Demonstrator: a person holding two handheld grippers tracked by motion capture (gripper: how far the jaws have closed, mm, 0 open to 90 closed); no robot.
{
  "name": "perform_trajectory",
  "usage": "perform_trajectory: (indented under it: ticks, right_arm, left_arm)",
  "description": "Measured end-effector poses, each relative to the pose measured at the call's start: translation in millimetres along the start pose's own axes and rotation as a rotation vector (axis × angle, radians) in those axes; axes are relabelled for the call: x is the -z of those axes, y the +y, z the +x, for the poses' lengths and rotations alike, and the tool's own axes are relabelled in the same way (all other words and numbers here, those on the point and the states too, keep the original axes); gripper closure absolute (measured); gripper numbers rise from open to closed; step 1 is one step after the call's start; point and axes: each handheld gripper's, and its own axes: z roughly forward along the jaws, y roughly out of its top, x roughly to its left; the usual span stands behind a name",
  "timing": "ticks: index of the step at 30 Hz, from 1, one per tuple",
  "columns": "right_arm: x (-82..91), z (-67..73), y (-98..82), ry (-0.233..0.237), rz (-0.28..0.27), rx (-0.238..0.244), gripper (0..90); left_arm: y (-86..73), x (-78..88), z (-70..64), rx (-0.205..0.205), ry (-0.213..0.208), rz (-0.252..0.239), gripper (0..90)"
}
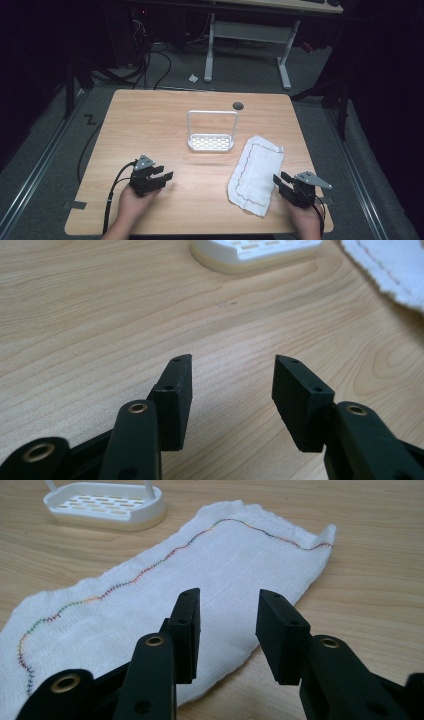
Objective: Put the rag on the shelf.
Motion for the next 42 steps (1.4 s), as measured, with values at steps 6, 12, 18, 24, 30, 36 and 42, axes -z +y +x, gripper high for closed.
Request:
perform_trajectory:
  ticks: [6, 12, 18, 24, 30, 36, 42]
  right_arm:
    - [-3.3, -1.6, -5.8, 0.005, 0.022, 0.034, 62.3]
    - [-13.6, 3.8, 3.8, 0.044, 0.032, 0.069, 64.0]
    - [-35.5, 8.1, 23.5, 0.036, 0.052, 0.098, 76.4]
    - [-64.6, -0.1, 27.1, -0.002, 0.144, 0.070, 90.0]
    - [-66.8, 2.0, 22.7, 0.022, 0.176, 0.070, 90.0]
    - [-59.8, 10.6, 15.1, 0.071, 0.163, 0.094, 90.0]
    - [-50.7, 29.2, 8.5, 0.140, 0.177, 0.139, 90.0]
  left_arm:
    - [-2.1, 1.8, -7.6, -0.045, 0.001, -0.003, 53.0]
    - [-8.1, 14.5, -14.9, -0.061, -0.022, -0.019, 48.7]
    - [-13.2, 18.6, -9.4, 0.036, -0.062, -0.037, 45.9]
    - [-10.6, 13.4, -11.0, -0.006, -0.079, -0.015, 43.2]
    - [-9.8, 19.8, -9.9, -0.007, -0.063, -0.082, 47.3]
    - [-10.6, 21.0, -5.8, 0.022, -0.061, -0.086, 47.3]
    - [-10.3, 20.7, -7.0, 0.006, -0.064, -0.081, 46.9]
